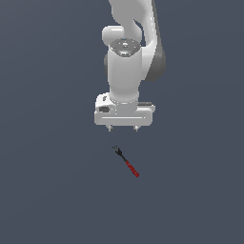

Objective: Pick up the object and move it to a goal position.

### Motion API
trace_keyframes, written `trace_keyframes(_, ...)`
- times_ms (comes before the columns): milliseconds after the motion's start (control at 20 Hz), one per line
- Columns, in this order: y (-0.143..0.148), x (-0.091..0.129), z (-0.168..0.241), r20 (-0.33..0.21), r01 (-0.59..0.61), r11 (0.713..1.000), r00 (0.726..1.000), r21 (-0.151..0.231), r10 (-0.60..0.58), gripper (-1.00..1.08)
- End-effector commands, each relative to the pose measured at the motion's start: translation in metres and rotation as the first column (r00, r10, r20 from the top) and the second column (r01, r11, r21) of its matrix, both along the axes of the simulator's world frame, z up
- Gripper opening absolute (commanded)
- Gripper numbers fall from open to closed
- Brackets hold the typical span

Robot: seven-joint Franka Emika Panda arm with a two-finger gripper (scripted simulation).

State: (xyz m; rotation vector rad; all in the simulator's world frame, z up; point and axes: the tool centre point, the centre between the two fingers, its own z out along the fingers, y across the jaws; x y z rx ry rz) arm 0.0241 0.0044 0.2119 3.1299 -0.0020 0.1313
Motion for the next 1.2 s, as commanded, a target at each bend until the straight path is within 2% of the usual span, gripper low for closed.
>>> trace_keyframes(0,0.000,0.000,0.000,0.000,0.000,1.000,1.000,0.000,0.000,1.00)
trace_keyframes(450,-0.004,-0.011,-0.008,-0.038,0.012,1.000,0.999,-0.019,-0.013,1.00)
trace_keyframes(850,-0.004,-0.009,-0.010,-0.037,0.004,1.000,0.999,-0.018,-0.005,1.00)
trace_keyframes(1150,-0.003,-0.003,-0.021,-0.043,-0.053,0.998,0.998,-0.022,0.052,1.00)
